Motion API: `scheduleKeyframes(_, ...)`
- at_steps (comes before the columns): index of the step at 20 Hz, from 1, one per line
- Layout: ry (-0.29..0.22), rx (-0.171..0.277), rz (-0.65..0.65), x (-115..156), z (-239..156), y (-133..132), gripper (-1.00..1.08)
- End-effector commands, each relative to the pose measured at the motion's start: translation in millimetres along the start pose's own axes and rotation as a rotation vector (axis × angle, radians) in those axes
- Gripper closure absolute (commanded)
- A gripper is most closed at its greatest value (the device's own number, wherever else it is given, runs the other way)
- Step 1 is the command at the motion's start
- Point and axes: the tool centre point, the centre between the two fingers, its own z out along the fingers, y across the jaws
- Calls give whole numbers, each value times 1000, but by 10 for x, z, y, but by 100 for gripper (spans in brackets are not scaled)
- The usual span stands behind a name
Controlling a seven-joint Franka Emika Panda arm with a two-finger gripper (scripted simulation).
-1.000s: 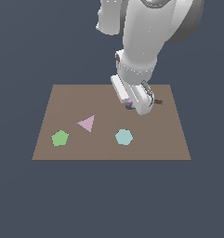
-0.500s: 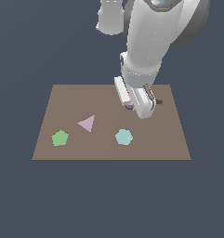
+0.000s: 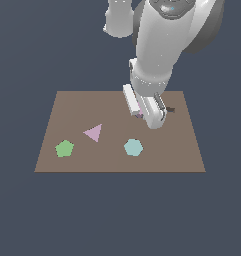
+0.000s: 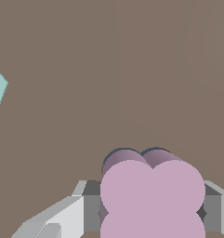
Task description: Insert a designated object into the corresponding slot on a board.
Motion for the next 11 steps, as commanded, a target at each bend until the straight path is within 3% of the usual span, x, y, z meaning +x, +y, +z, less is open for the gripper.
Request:
scheduleKeyframes(1, 0, 0, 0, 3, 29, -2, 108)
scheduleKeyframes(2, 0, 0, 0, 3, 29, -2, -92)
scheduleKeyframes(11, 0, 0, 0, 3, 29, -2, -92)
